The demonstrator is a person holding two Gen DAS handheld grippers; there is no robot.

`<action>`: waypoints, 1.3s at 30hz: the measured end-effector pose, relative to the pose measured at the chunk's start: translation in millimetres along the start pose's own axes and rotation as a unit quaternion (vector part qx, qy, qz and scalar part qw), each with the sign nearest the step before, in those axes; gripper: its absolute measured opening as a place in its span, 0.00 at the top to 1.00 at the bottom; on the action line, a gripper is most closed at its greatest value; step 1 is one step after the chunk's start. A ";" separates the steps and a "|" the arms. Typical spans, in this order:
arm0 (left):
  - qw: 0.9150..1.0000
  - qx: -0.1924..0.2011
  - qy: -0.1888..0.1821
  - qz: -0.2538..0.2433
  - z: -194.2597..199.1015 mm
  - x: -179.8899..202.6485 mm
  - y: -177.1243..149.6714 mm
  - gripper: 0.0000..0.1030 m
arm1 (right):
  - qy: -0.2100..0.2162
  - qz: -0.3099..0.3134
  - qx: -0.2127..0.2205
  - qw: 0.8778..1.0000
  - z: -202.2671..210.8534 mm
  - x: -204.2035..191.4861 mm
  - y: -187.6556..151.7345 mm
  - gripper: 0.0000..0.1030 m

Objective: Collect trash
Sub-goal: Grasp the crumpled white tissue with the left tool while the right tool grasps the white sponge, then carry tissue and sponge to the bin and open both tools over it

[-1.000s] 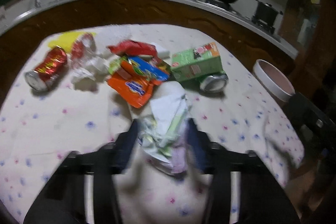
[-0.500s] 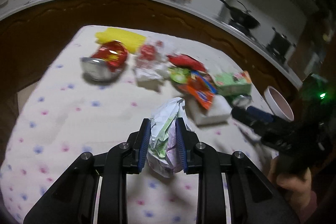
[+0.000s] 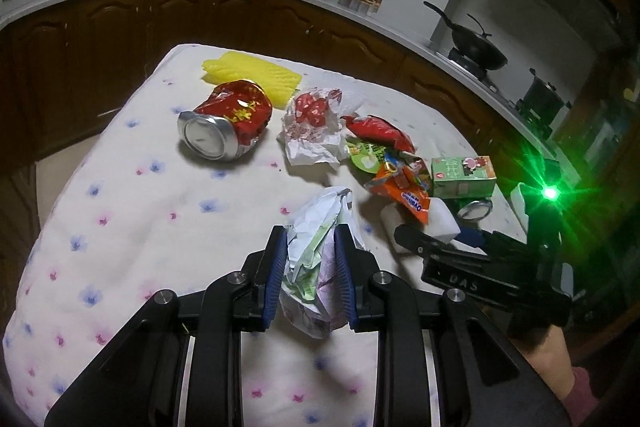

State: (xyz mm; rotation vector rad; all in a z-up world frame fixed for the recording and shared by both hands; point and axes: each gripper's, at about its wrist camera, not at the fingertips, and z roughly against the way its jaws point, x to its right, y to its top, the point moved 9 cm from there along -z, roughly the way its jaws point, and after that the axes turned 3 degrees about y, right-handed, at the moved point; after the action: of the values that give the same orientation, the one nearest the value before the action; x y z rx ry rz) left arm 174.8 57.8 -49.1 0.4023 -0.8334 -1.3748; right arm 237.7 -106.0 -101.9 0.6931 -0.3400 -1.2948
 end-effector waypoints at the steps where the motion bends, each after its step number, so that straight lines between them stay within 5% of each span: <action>1: 1.000 0.002 -0.005 0.001 1.3 2.2 1.2 0.78 | 0.003 0.003 0.004 1.000 3.8 -0.8 0.2 0.21; 11: 0.998 0.018 -0.048 -0.037 9.0 63.4 13.9 0.78 | 0.030 -0.029 0.049 0.998 70.1 27.5 -12.5 0.21; 21: 0.989 0.007 -0.113 -0.092 -3.8 164.8 14.3 0.78 | -0.021 -0.093 0.099 0.991 138.4 114.5 -27.0 0.21; 39: 0.965 -0.004 -0.197 -0.176 -39.3 338.1 19.7 0.78 | -0.120 -0.202 0.166 0.958 227.7 287.1 -50.9 0.20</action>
State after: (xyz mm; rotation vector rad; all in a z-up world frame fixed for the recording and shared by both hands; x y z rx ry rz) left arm 209.2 -271.1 34.1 0.2808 -1.1172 -1.8239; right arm 138.5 -448.8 -4.3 0.9218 -0.6483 -1.7411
